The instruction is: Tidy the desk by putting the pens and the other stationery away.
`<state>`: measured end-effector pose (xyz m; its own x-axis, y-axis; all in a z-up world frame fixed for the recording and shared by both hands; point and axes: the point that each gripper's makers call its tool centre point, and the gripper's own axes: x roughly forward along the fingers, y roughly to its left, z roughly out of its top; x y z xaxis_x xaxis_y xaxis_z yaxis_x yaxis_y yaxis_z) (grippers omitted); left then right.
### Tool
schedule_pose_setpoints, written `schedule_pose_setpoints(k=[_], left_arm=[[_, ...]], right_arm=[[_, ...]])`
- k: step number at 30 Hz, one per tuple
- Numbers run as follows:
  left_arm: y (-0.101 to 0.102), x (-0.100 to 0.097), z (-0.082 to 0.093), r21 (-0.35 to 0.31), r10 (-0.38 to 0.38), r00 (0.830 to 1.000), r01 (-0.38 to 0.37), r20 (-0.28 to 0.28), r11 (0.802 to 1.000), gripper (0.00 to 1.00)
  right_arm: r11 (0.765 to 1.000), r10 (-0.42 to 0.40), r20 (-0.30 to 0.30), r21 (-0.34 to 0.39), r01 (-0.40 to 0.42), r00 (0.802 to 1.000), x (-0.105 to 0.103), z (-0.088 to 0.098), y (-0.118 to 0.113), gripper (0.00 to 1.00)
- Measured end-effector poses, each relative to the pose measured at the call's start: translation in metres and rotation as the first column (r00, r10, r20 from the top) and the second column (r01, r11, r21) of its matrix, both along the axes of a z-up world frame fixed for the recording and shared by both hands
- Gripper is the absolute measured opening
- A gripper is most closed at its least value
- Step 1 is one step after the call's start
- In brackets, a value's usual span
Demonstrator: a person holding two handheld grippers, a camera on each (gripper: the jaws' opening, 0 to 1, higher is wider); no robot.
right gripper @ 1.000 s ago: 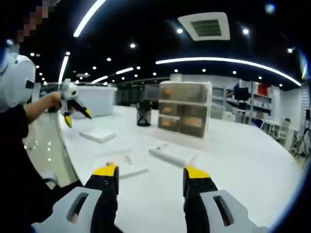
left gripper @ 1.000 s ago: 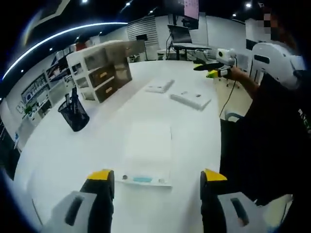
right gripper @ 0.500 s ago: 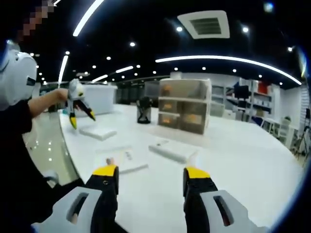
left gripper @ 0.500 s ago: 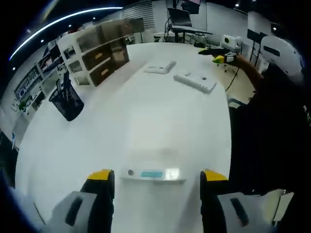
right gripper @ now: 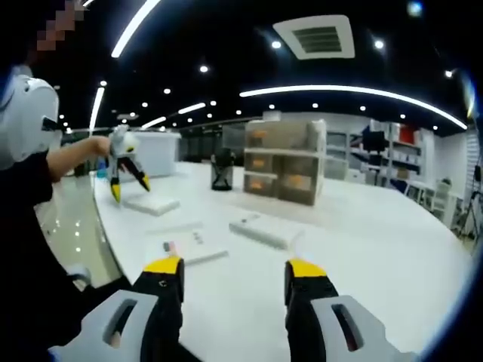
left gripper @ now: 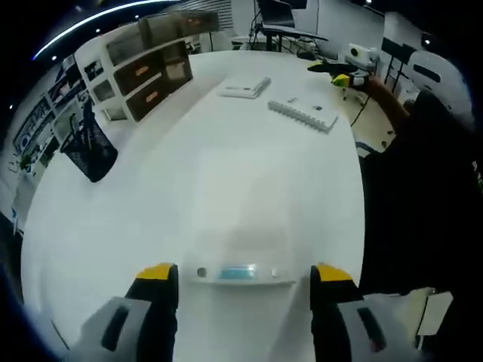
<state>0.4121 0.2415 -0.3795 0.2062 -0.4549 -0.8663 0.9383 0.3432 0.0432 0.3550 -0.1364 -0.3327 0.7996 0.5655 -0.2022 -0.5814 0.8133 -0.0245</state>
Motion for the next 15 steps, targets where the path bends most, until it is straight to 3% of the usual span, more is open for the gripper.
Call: schedule_pose_setpoints(k=[15], left_arm=[[0.0021, 0.0026, -0.0084, 0.030, 0.002, 1.000, -0.001, -0.030, 1.000, 0.67]], right_arm=[[1.000, -0.015, -0.002, 0.010, 0.015, 1.000, -0.0031, -0.0039, -0.0031, 0.51]])
